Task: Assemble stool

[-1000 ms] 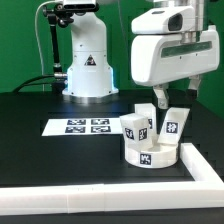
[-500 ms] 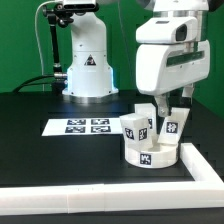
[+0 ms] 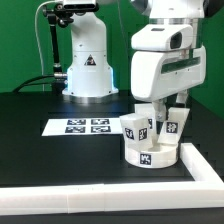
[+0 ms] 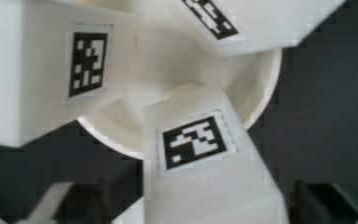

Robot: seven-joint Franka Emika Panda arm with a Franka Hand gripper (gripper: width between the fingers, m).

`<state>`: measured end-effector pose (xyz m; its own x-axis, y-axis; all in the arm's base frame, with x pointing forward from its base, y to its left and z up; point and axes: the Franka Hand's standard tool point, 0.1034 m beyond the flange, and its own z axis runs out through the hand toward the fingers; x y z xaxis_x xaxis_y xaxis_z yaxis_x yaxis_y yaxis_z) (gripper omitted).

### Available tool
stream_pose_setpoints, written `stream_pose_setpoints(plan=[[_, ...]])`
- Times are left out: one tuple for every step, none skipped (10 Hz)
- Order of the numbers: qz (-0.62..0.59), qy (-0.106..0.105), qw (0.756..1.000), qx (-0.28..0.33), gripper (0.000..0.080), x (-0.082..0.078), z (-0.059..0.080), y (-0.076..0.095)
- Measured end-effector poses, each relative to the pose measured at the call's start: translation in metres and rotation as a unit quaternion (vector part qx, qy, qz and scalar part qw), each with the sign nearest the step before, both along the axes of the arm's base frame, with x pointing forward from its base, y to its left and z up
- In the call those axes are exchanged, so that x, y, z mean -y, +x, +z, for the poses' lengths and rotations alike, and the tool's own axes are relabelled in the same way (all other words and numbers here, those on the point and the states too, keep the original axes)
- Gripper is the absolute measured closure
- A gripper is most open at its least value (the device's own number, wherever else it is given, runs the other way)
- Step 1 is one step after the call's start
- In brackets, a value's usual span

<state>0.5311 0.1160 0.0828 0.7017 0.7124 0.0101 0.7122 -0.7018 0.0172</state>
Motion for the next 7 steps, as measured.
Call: stream_pose_setpoints(plan=[[-0.005,0.0,1.0,0.0,0.0407,0.0004,0.0,0.0001],[-0.023,0.0,1.0,0.0,0.0455,0.0005,0.0,0.0001],[-0.025,0.0,1.0,0.0,0.0455,0.0009,0.0001,0.0002],[-0.04,0.001,0.999,0.0,0.0455,0.0009,0.0,0.0002],[-0.077,0.002,0.997,0.0,0.0455,0.001,0.0,0.0002],[-0.122,0.003,0.993,0.0,0.0455,0.0013,0.0,0.0002],[-0.165,0.004,0.986,0.0,0.0455,0.0038,-0.0003,0.0006]])
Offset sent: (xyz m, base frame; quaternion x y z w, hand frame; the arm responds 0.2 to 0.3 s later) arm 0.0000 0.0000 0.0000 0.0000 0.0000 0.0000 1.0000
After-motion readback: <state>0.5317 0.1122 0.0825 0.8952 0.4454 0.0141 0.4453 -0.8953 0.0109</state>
